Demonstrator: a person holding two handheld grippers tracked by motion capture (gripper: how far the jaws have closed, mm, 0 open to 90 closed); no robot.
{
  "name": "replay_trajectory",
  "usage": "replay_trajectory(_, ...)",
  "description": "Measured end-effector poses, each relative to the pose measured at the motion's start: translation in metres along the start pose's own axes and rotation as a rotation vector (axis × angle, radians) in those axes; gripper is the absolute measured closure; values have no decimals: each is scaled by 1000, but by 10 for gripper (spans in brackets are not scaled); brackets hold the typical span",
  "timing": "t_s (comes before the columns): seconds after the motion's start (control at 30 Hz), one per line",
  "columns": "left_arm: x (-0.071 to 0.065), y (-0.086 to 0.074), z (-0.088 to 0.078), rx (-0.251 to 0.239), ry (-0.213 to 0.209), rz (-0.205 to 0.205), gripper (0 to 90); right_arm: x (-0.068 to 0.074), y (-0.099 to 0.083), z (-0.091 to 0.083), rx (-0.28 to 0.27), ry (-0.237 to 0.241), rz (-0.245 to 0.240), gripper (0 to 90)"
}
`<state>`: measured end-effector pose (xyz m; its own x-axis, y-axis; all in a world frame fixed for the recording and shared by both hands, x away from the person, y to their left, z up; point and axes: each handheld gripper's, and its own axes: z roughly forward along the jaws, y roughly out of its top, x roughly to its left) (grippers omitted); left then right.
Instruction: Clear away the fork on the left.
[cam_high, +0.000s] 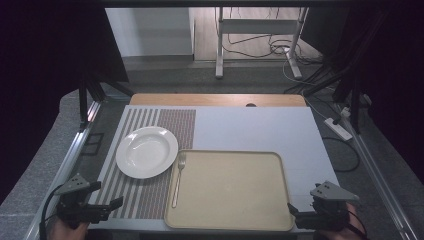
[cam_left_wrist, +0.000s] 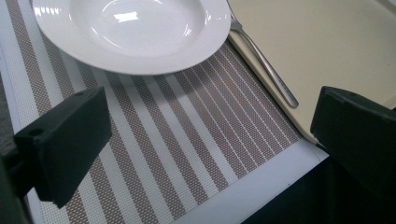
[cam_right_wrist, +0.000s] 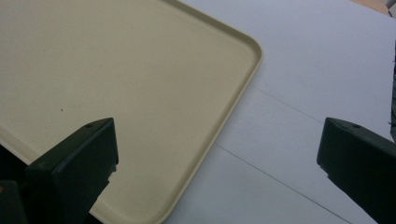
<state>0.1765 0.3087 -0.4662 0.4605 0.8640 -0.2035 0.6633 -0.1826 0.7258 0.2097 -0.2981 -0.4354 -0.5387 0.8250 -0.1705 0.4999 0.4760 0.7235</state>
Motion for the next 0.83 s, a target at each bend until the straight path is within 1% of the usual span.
replay_trajectory(0.43,-4,-3,-3,6,17,16,0,-1,0,0,-4,-3,16,0)
replay_trajectory(0.67,-8,-4,-4,20,41,35,0,-1,0,0,-3,-4,17,0)
replay_trajectory(0.83,-8,-3,-2,28,40,34,0,-1,0,0,-1,-4,11,0)
